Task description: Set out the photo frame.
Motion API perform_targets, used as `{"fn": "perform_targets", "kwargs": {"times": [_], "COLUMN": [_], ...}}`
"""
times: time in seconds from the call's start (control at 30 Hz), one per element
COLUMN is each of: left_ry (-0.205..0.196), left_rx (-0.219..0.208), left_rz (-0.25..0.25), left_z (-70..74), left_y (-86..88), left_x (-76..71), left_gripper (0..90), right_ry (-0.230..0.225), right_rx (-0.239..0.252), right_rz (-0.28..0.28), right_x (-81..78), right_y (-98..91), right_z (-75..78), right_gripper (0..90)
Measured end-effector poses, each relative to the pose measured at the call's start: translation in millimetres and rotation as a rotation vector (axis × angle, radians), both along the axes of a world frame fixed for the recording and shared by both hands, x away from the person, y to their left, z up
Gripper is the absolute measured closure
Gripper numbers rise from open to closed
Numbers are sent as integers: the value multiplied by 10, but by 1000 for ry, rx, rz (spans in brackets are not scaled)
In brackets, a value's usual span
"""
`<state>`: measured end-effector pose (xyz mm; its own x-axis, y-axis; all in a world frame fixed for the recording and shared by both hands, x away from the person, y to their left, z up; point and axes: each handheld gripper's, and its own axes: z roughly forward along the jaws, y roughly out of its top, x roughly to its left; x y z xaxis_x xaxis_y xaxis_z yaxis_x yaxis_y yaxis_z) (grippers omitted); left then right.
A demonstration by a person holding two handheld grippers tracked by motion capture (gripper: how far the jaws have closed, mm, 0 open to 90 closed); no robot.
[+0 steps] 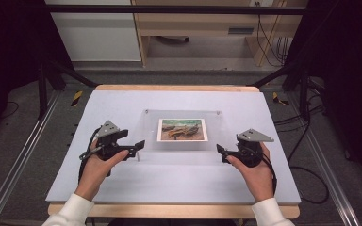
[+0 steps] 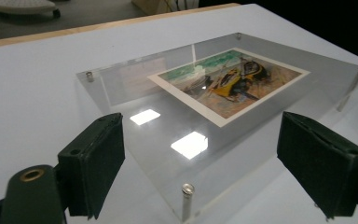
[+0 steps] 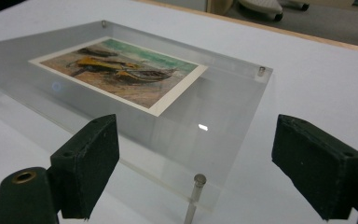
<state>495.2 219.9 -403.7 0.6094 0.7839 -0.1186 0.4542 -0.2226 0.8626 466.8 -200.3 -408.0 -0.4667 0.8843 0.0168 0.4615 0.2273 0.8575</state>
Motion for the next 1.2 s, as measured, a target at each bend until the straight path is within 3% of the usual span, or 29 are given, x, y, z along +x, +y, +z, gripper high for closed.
{"fn": "perform_targets", "kwargs": {"times": [0.2, 0.27, 0.47, 0.53, 0.7, 0.87, 1.2], "left_ry": [23, 24, 77, 92, 138, 129, 144], "left_rx": [37, 47, 27, 34, 0, 31, -12], "left_rz": [4, 18, 49, 53, 56, 64, 80], "left_z": [-81, -122, -230, -260, -323, -347, -389], "left_y": [-77, -96, -99, -108, -133, -159, -100], "left_x": [125, 145, 188, 203, 238, 246, 305], "left_gripper": [220, 220, 199, 193, 224, 265, 326], "right_ry": [32, 48, 93, 113, 164, 177, 204], "right_rx": [-76, -62, -51, -40, 6, 5, 18], "right_rz": [9, 12, 12, 16, 1, 8, 3], "right_x": [205, 259, 367, 393, 463, 487, 499], "right_y": [38, 46, 60, 62, 34, 36, -5], "right_z": [61, 57, 0, -27, -109, -152, -235], "right_gripper": [314, 354, 342, 326, 319, 330, 347]}}
